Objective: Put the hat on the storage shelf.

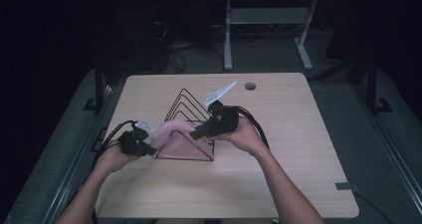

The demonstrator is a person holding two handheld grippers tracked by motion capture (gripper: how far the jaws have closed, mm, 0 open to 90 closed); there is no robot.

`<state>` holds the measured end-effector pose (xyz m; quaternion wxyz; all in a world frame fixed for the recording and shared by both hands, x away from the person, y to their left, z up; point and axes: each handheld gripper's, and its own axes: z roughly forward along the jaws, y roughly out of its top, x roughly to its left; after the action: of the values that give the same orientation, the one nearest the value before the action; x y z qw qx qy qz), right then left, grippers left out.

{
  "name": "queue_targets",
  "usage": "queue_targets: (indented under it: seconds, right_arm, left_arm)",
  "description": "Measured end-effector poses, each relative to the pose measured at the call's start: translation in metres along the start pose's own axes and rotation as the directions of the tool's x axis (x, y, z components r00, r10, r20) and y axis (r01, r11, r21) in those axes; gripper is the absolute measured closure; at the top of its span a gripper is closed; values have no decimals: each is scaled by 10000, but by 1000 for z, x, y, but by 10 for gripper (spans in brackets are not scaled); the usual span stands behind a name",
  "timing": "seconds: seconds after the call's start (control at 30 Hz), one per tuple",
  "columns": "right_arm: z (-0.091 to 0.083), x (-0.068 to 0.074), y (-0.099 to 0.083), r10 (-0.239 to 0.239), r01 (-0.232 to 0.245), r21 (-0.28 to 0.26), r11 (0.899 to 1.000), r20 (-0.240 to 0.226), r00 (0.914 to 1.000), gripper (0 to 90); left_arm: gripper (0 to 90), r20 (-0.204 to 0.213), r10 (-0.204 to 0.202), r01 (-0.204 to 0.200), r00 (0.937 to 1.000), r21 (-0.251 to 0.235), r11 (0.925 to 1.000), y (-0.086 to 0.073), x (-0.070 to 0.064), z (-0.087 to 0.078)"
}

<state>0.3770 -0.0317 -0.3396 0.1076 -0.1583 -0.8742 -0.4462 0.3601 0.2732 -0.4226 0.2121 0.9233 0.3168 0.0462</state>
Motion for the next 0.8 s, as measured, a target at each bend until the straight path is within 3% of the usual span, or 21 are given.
queue_targets:
  seconds: [0.2,0.47,0.67,0.8]
  right_arm:
    - [0,-5,-2,252,-251,-195,9995,18,9997,829]
    - [-1,-6,-4,220,-218,-255,9994,53,9997,815]
    - [-4,-7,-7,327,-330,-327,9989,-96,9994,742]
    - [-8,-8,-10,441,-441,-281,9986,-4,9990,637]
  left_arm:
    - [839,-14,-66,66,10000,31,10000,0,2,2]
    - [828,46,-64,64,10000,-79,9999,-1,1,0]
    - [780,172,-173,178,9997,-288,9994,-2,1,-5]
    - [717,236,-262,274,9994,-507,9983,-3,1,-9]
